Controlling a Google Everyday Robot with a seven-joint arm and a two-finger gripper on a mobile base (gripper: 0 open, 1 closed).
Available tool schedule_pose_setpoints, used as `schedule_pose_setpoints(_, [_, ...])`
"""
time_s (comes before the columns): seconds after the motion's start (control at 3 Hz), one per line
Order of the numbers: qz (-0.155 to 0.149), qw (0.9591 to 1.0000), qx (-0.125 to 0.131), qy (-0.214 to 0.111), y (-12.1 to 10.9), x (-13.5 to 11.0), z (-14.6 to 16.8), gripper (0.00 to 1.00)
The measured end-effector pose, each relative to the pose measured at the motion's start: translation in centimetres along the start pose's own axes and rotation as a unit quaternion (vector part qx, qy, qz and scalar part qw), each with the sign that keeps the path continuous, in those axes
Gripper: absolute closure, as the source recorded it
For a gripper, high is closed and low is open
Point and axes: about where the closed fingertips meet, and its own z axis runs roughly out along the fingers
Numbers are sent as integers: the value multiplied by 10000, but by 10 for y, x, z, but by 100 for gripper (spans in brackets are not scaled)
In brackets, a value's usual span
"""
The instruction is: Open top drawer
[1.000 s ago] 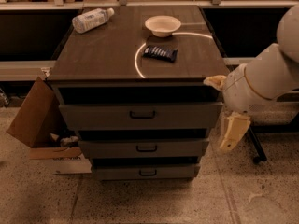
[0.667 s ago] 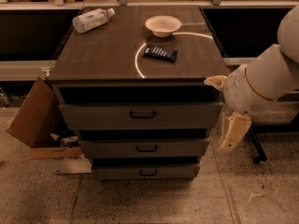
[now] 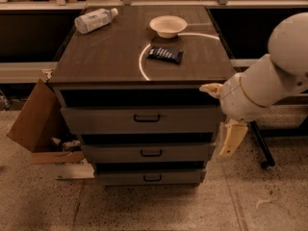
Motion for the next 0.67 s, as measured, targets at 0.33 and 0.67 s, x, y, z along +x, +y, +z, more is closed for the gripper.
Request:
schedule_pose_setpoints(0.33, [-215,9995,-176,-132,-4,7,36,0])
schedule_pose_setpoints(0.67, [-392,9974,-541,-264,-18,18,110,0])
